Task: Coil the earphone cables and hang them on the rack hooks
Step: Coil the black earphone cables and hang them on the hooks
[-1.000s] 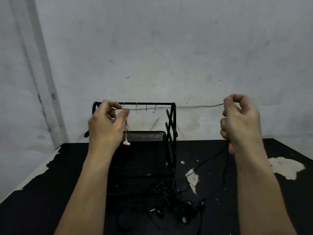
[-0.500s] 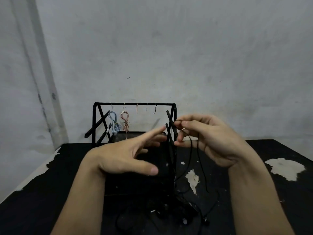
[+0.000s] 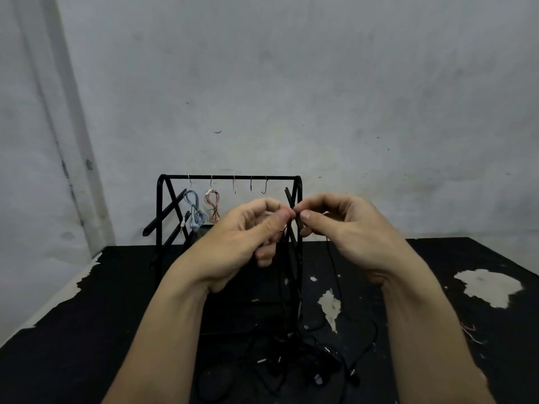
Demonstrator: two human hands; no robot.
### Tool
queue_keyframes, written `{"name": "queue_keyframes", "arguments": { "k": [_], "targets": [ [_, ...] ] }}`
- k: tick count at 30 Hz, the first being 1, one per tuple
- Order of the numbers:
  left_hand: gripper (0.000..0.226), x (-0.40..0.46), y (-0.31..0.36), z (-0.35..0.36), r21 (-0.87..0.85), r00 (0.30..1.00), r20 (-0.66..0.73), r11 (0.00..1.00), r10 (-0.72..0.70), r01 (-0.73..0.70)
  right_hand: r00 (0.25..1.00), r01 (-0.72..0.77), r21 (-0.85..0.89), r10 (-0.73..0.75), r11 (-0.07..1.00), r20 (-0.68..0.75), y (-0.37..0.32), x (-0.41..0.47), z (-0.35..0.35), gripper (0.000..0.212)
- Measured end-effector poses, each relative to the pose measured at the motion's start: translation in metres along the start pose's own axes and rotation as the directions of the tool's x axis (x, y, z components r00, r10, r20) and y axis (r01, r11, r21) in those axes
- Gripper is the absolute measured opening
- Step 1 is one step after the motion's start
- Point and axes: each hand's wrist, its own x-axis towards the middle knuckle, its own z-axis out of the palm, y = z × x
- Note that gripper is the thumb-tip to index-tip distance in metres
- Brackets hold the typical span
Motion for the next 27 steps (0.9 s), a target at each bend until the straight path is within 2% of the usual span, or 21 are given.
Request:
{"name": "queue_keyframes", "arguments": {
  "k": [3,5,7,9,14,16,17,18,20,22,24,26,27],
  "targets": [
    [0.021,0.001,-0.003,0.002,0.134,0.999,0.018,0.99,-0.034,0.031,1.0,0.007,0.005,-0.007,1.0,-0.021,-0.002,0.0,0.0,0.01],
    [0.014,0.003,-0.004,0.003,0.036,0.997,-0.038,0.997,-0.067,0.068,1.0,0.006,-0.013,-0.006,1.0,-0.006,-0.002,-0.001,0.001,0.008],
    [0.017,0.005,-0.002,0.003,-0.116,0.992,-0.074,0.988,-0.107,0.098,1.0,0.016,-0.051,-0.016,0.999,-0.015,-0.002,-0.002,0.0,0.002],
    [0.017,0.006,0.0,0.002,-0.193,0.988,-0.093,0.976,-0.121,0.101,0.998,0.044,-0.095,-0.047,0.995,-0.032,-0.004,-0.005,-0.003,0.007],
    [0.013,0.005,0.002,0.002,-0.252,0.985,-0.137,0.966,-0.102,0.065,0.959,0.006,-0.188,0.048,0.982,0.279,-0.006,-0.009,0.001,0.02],
    [0.012,0.006,0.003,0.002,-0.283,0.984,-0.157,0.958,-0.087,0.039,0.956,0.035,-0.268,0.045,0.963,0.29,-0.008,-0.009,0.008,0.016],
    [0.012,0.006,0.004,0.001,-0.302,0.98,-0.182,0.953,-0.077,0.019,0.958,0.037,-0.255,0.038,0.966,0.283,-0.009,-0.008,0.01,0.019],
    [0.01,0.007,0.004,0.0,-0.316,0.973,-0.22,0.949,-0.066,-0.007,0.96,0.017,-0.168,0.031,0.986,0.277,-0.009,-0.008,0.01,0.022],
    [0.009,0.008,0.006,-0.005,-0.318,0.955,-0.294,0.946,-0.036,-0.062,0.963,-0.067,0.138,0.028,0.988,0.268,-0.011,-0.01,0.007,0.02],
    [0.018,0.006,0.006,-0.01,-0.27,0.958,-0.285,0.959,0.008,-0.089,0.975,-0.095,0.35,0.017,0.932,0.22,-0.016,-0.012,0.002,0.018],
    [0.025,0.003,0.005,-0.01,-0.152,0.981,-0.174,0.981,0.09,-0.117,0.991,-0.04,0.402,-0.014,0.915,0.132,-0.018,-0.012,-0.002,0.019],
    [0.028,0.002,0.003,-0.009,0.153,0.979,-0.112,0.977,0.168,-0.15,0.997,0.005,0.395,-0.033,0.919,0.064,-0.019,-0.011,-0.004,0.019],
    [0.026,0.002,0.003,-0.009,0.341,0.97,-0.129,0.928,0.208,-0.154,0.998,0.01,0.389,-0.032,0.921,0.051,-0.019,-0.011,-0.006,0.018]
  ]
}}
